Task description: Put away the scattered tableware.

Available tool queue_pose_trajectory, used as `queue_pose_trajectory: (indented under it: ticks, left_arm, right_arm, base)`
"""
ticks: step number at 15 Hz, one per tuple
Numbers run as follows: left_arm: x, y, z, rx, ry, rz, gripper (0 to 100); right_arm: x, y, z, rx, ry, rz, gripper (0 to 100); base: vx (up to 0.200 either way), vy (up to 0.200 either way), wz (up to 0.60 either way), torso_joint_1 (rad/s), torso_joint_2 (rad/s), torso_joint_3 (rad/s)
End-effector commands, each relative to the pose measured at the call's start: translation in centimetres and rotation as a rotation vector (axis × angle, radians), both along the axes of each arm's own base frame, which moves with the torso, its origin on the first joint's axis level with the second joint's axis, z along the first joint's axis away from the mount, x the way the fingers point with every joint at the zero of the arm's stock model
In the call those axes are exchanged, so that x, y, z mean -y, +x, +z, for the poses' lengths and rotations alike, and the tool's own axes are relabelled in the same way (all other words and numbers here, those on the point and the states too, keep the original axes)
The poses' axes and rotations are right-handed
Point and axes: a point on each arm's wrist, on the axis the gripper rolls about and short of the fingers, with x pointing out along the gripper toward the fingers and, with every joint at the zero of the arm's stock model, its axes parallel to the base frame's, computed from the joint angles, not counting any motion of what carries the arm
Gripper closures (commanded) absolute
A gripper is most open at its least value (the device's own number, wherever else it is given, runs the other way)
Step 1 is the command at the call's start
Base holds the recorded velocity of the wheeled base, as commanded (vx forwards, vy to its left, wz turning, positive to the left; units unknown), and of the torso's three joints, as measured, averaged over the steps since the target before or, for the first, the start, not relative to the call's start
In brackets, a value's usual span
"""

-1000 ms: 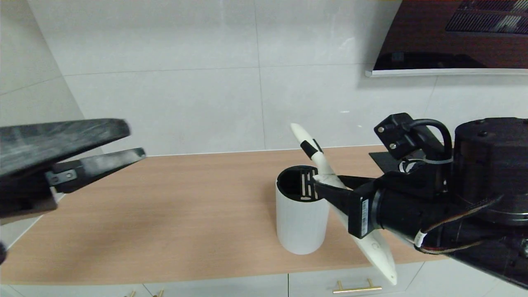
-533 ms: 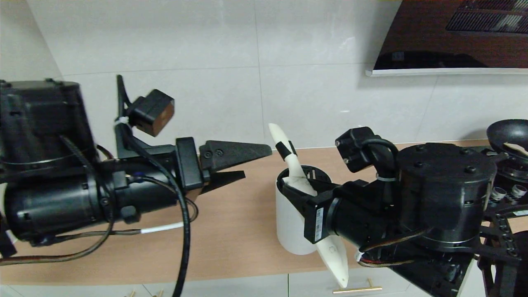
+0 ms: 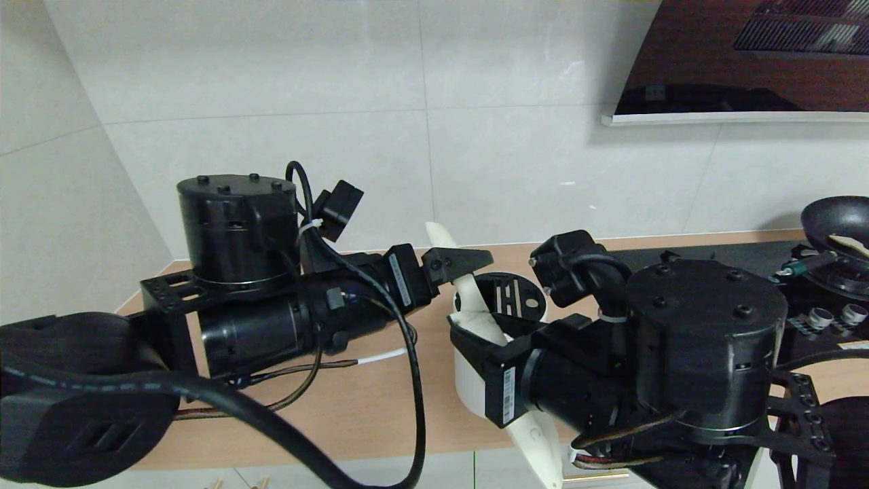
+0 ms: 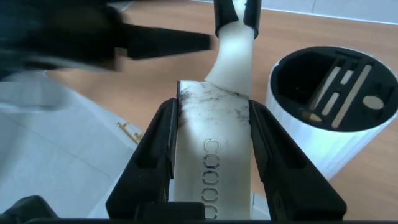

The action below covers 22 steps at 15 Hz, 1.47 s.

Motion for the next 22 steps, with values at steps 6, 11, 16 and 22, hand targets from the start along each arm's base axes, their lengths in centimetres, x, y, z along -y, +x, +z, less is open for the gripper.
queue_pose_trajectory:
  ticks: [6,11,16,22]
  left_arm:
    - [0.7,0.6,-0.8,-0.011,0.01,0.006,0]
    - [0.8,0.8,-0.6,-0.002,0.007,0.023,0]
    - [1.3,1.5,-1.7,-0.026,0.028,0.029,100]
    - [1.3,1.4,-1.5,-0.022,0.025,0.029,100]
  right_arm:
    - [-0.2,-0.3,-0.4,-0.007,-0.014,0.014,100]
    - [-0.1,-0.4,-0.6,-0.008,-0.02,0.013,100]
    - [-0.1,-0.4,-0.6,-0.007,-0.023,0.014,100]
    - [0.1,-0.3,-0.7,-0.009,-0.03,0.006,100]
  base:
    - [0.0,0.0,0.0,0.0,0.0,0.0]
    - [0.0,0.0,0.0,0.0,0.0,0.0]
    - [0.0,0.0,0.0,0.0,0.0,0.0]
    - [0.0,0.0,0.0,0.0,0.0,0.0]
